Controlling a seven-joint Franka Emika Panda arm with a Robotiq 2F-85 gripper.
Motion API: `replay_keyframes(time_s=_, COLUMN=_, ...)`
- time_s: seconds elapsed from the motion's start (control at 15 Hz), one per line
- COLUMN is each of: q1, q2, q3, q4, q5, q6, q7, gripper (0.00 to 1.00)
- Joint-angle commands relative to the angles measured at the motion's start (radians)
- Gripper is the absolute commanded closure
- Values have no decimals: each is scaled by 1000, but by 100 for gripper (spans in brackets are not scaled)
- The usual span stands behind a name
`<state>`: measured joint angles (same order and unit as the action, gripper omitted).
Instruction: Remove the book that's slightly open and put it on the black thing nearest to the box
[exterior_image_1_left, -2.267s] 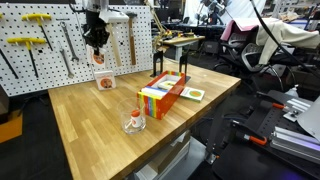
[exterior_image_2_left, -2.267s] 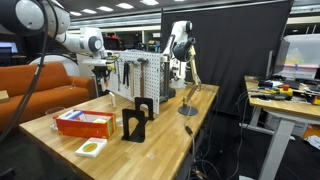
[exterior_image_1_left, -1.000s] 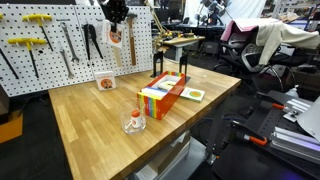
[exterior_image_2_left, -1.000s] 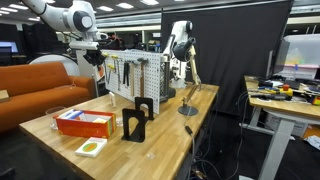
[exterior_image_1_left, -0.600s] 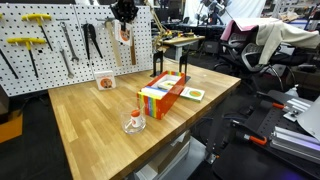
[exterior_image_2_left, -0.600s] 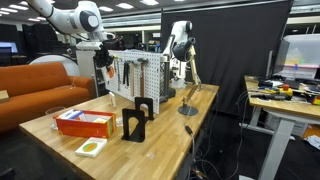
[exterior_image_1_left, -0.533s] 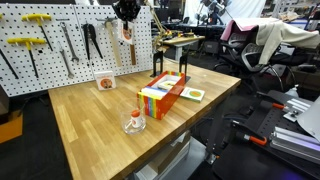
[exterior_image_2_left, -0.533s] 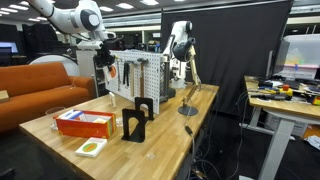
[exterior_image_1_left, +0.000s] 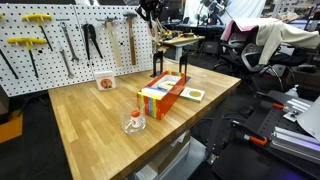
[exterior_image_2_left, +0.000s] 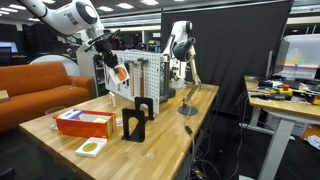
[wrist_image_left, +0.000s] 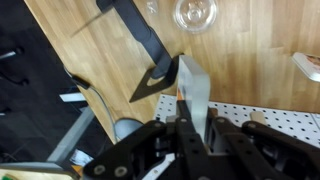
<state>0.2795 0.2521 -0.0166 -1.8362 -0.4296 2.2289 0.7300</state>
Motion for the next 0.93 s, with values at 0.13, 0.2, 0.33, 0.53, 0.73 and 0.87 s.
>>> replay_keyframes(time_s=0.13, q1=-17, q2=-5, q3=25, q4=-8, q5=-8, q6=-8, q7=19, gripper=86)
replay_keyframes(time_s=0.2, q1=-18, q2=-4, q3=25, q4=-7, q5=-8, q6=-8, q7=18, gripper=86)
replay_keyframes(time_s=0.33, q1=-20, q2=-3, q3=24, q4=-6, q5=-8, q6=-7, q7=18, gripper=86)
replay_keyframes(time_s=0.53, q1=-13, q2=20, q3=12, q4=3, q5=-48, q6=-1, q7=57, gripper=96)
replay_keyframes(time_s=0.73, q1=0, q2=43, q3=-20, q4=0, q5=-165, q6=-1, q7=158, gripper=96)
replay_keyframes(time_s=0.87, q1=-2, q2=57, q3=-31, q4=-3, q5=-234, q6=-13, q7=226, gripper=96)
